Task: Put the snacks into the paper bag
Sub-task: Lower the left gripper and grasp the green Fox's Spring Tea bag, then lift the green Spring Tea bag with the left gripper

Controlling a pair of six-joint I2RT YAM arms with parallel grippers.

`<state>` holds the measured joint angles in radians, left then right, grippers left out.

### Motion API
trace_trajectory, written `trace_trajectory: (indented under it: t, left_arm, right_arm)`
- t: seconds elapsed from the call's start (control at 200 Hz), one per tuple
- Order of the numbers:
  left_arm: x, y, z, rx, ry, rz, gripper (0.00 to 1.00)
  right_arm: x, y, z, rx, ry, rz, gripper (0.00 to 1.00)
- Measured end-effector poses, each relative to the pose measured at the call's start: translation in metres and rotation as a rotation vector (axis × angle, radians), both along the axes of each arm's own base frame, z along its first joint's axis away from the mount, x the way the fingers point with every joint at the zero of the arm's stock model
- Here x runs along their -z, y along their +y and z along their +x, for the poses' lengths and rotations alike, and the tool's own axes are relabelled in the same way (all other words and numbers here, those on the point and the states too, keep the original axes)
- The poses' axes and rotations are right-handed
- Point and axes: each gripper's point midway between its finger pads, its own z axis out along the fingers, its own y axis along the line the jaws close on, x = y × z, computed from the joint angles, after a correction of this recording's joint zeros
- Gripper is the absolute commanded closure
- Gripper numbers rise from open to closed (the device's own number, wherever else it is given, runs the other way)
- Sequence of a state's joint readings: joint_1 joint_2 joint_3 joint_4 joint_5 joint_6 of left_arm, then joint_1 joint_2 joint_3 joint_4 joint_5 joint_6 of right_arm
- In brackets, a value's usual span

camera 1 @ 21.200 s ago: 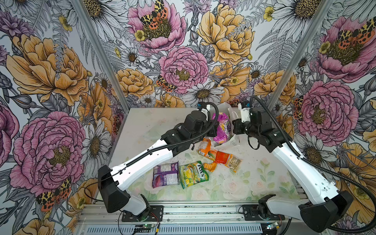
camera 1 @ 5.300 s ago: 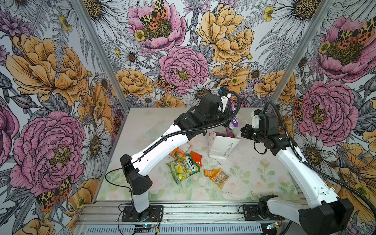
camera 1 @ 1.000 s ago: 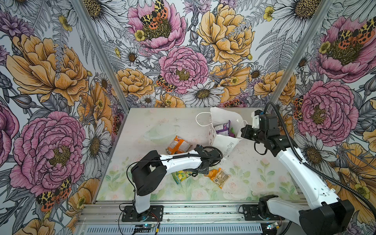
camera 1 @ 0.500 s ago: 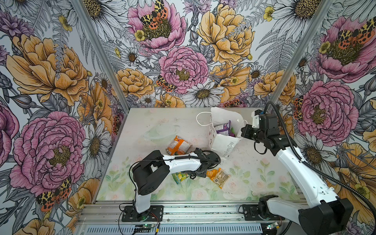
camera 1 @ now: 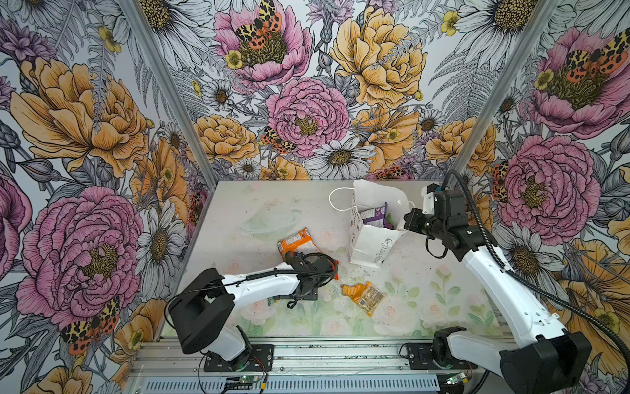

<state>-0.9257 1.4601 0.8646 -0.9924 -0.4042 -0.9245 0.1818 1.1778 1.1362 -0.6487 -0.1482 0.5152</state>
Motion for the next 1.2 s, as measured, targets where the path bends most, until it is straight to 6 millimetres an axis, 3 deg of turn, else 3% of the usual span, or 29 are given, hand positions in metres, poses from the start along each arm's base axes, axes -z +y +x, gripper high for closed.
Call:
trace_trajectory:
  t: [0.08,0.215,0.375,0.566,0.841,1.051,1.201]
  left_arm:
    - [-0.024,0.010,0.005,-0.062,-0.084,-0.036,0.01]
    - [-0.064,0.005,0.020,-0.124,-0.216,-0.131,0.01]
    - [-0.081,-0.014,0.042,-0.153,-0.249,-0.166,0.01]
    - [-0.055,-0.020,0.059,-0.189,-0.181,-0.137,0.03]
    - [-0.015,-0.042,0.058,-0.149,-0.048,-0.148,0.10]
    - [0.002,-0.032,0.060,-0.166,-0.001,-0.129,0.16]
    - [0.017,-0.024,0.056,-0.158,0.039,-0.088,0.26]
  right_arm:
    - [0.000,0.000,0.001,0.000,0.000,0.001,1.00]
    - [-0.001,0.001,0.002,-0.001,0.001,0.006,1.00]
    - [-0.001,0.002,0.002,0.002,0.003,0.013,1.00]
    - [-0.001,0.002,0.002,0.002,0.003,0.013,1.00]
    - [0.000,0.002,0.002,0.002,0.002,0.012,1.00]
    - [0.000,0.002,0.003,0.002,-0.001,0.013,1.00]
    - [0.000,0.002,0.003,0.002,-0.001,0.013,1.00]
